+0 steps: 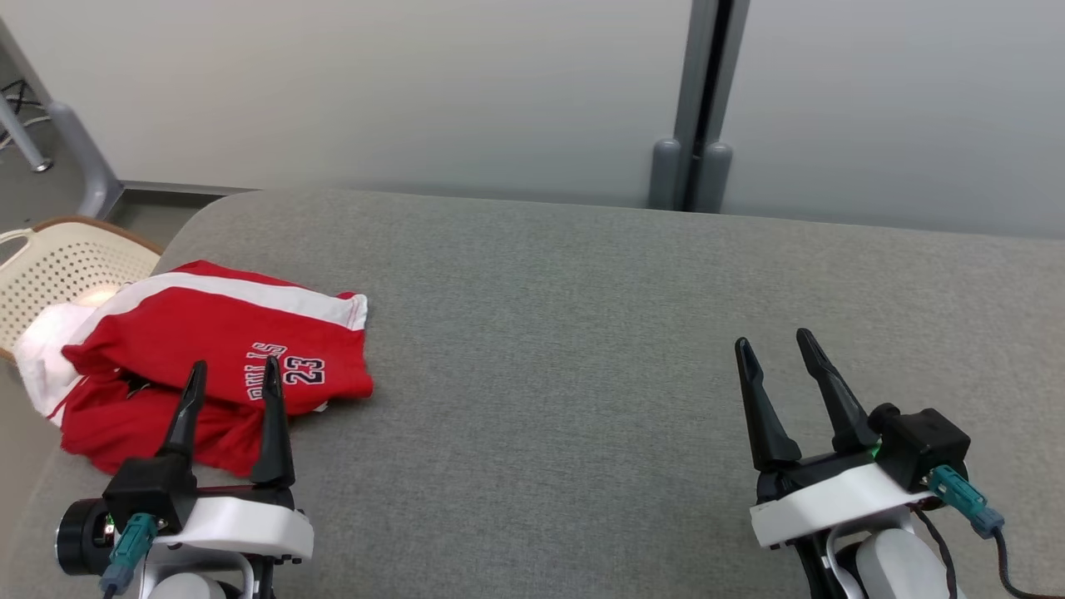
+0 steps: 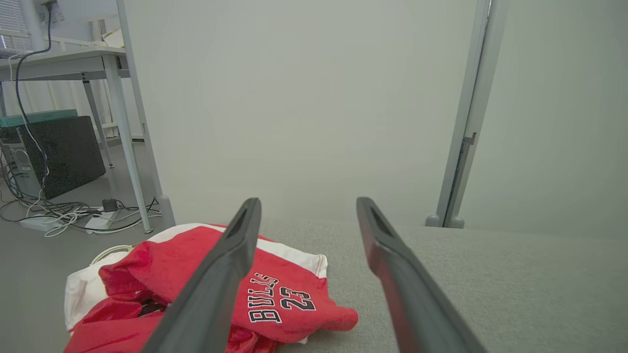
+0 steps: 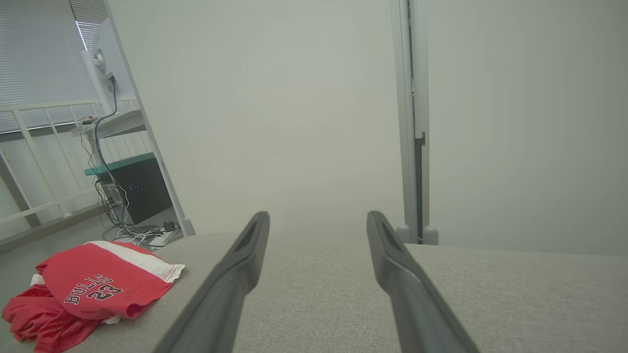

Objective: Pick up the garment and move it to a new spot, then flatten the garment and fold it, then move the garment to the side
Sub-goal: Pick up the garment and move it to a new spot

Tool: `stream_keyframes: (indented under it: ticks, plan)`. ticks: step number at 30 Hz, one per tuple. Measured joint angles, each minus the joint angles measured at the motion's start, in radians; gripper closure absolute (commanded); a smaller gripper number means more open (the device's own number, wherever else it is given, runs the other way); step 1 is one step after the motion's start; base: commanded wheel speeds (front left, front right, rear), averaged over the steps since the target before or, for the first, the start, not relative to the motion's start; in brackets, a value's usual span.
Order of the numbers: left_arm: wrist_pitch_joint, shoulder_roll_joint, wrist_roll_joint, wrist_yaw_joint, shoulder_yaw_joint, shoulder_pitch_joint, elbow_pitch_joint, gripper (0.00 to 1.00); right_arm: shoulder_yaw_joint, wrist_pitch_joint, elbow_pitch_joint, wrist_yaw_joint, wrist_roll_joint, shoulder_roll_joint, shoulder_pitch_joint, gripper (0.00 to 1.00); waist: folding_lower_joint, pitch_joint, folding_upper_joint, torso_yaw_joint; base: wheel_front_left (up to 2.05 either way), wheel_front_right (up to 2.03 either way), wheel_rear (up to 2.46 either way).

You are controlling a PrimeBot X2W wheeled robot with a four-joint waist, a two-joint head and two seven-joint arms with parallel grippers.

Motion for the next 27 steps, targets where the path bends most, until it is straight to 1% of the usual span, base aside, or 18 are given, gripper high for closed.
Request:
stream_keyframes:
  ticks: [10,16,19,23,27]
  plan:
    - [0.000,0.001,-0.007,0.014,0.036,-0.003,0.012,0.00,0.036,0.000,-0.028,0.000,0.035,-0.011,0.000,0.00,0.0000,0.009,0.0000,0.161,0.00,0.00,0.00]
    - [0.000,0.001,-0.019,0.005,0.061,0.008,0.013,0.00,0.050,0.000,-0.032,0.000,0.051,-0.017,-0.002,0.00,0.0000,0.016,0.0000,0.242,0.00,0.00,0.00]
    - [0.000,0.001,-0.027,-0.002,0.066,0.013,0.021,0.00,0.051,0.000,-0.035,0.000,0.050,-0.020,-0.002,0.00,0.0000,0.016,0.0000,0.261,0.00,0.00,0.00]
    - [0.000,0.000,-0.044,-0.007,0.078,0.011,0.053,0.00,0.055,0.000,-0.051,0.000,0.045,-0.026,-0.012,0.00,0.0000,0.016,0.0000,0.259,0.00,0.00,0.00]
    - [0.070,0.014,-0.092,-0.027,0.092,-0.026,0.086,0.00,0.064,0.000,-0.060,0.000,0.032,-0.035,-0.012,0.00,0.0000,0.022,0.0000,0.244,0.00,0.00,0.00]
